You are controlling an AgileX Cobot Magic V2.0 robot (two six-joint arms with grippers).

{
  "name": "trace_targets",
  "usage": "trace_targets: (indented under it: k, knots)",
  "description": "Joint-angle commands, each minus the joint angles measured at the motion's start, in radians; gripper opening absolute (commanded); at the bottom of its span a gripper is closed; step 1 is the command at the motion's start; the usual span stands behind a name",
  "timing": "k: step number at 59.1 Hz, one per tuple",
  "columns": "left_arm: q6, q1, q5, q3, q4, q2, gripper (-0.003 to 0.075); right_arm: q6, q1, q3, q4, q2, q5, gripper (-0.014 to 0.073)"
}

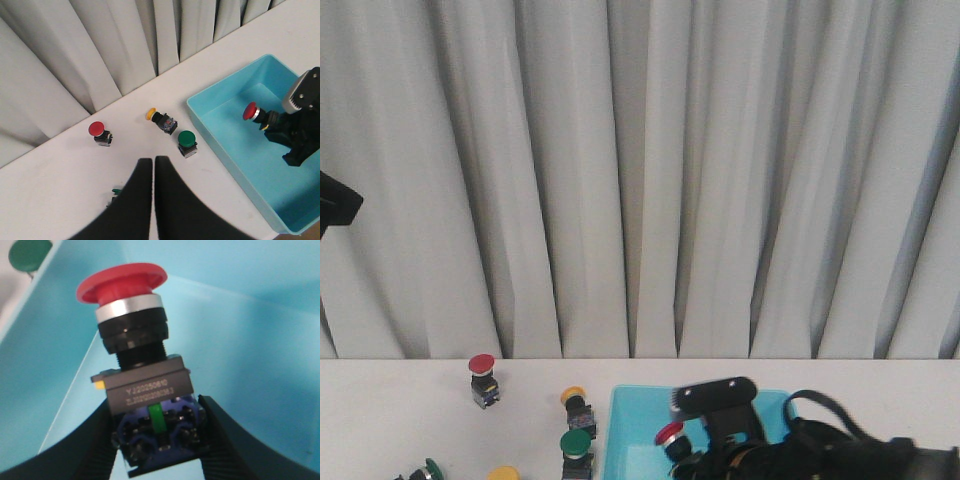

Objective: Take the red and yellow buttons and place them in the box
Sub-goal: 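Lower the red button into the blue box and open right gripper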

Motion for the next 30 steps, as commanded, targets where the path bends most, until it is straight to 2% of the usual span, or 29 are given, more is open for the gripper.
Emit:
trace_targets:
  k: [1, 16, 30]
  knots:
    - [-0.011, 0.002, -0.030, -0.026, -0.018, -0.023, -0.0007, -0.009, 0.010, -0.047, 0.013, 0.006, -0.036, 0.0064]
    - [-0.011, 0.002, -0.030, -0.026, -0.035, -0.023, -0.0007, -0.066, 0.011, -0.049, 0.039, 0.060, -0.038, 0.0073]
    - [-0.011, 0.002, -0.030, -0.026, -0.034, -0.023, -0.0007, -0.090, 0.011, -0.064, 0.043, 0.061, -0.036, 0.0126]
